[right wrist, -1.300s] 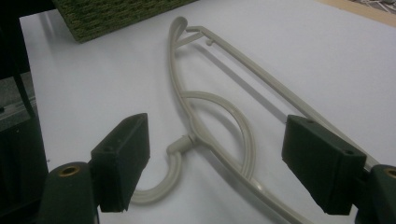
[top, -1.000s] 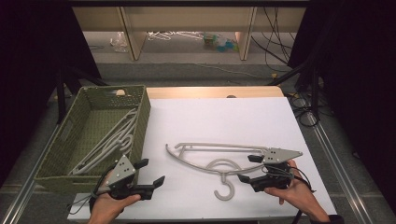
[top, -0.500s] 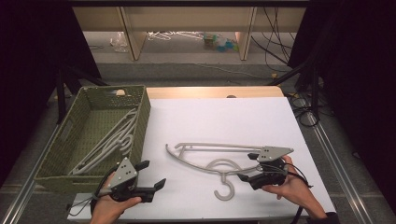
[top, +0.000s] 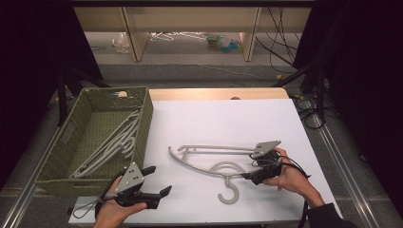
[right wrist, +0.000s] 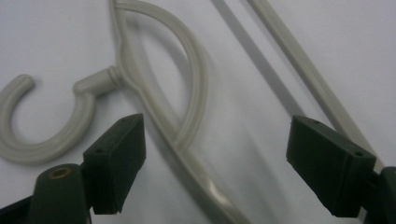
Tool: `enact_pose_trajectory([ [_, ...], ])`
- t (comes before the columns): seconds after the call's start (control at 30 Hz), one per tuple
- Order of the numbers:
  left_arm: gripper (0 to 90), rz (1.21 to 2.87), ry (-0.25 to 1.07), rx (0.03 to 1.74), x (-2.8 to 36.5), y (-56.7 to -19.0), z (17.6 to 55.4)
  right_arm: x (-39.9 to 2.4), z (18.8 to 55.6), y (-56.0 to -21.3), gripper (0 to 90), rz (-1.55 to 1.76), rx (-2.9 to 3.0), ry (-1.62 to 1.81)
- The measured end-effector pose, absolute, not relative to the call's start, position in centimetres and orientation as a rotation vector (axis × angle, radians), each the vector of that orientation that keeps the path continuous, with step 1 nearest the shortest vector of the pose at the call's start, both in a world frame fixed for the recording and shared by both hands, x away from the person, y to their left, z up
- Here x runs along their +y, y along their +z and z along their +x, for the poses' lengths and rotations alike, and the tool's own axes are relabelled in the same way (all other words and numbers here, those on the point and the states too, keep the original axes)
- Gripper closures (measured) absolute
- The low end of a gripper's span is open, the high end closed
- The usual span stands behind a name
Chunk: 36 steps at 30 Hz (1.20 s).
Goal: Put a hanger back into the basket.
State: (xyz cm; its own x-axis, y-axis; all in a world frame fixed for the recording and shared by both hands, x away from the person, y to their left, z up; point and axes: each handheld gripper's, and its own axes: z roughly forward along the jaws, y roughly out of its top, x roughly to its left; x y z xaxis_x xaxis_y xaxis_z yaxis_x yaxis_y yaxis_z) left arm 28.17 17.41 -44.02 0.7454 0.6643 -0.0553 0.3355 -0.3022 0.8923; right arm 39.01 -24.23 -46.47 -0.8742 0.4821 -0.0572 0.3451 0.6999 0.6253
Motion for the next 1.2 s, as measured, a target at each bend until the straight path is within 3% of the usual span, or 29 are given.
enact_pose_trajectory([
  [0.33, 17.0, 1.924, 0.402, 0.751, 17.2, -44.2, 28.2, -24.0, 40.2, -47.4, 25.1, 0.619, 2.786, 0.868],
  [0.37, 17.0, 1.926, 0.403, 0.752, 17.2, -44.2, 28.2, -23.9, 40.3, -47.5, 29.8, 0.604, 2.812, 0.847],
  [0.57, 17.0, 1.936, 0.402, 0.747, 17.2, -44.2, 28.1, -23.6, 40.3, -47.4, 37.7, 0.566, 2.856, 0.792],
  [0.77, 17.3, 1.949, 0.407, 0.737, 17.2, -44.3, 28.2, -23.5, 39.9, -46.9, 56.6, 0.453, 2.916, 0.764],
  [0.97, 17.4, 1.952, 0.4, 0.734, 17.1, -44.4, 28.2, -23.4, 39.7, -46.7, 66.7, 0.358, 2.964, 0.728],
  [1.2, 17.6, 1.962, 0.398, 0.737, 17.1, -44.5, 28.1, -23.3, 39.7, -46.6, 71.7, 0.325, 2.985, 0.715],
])
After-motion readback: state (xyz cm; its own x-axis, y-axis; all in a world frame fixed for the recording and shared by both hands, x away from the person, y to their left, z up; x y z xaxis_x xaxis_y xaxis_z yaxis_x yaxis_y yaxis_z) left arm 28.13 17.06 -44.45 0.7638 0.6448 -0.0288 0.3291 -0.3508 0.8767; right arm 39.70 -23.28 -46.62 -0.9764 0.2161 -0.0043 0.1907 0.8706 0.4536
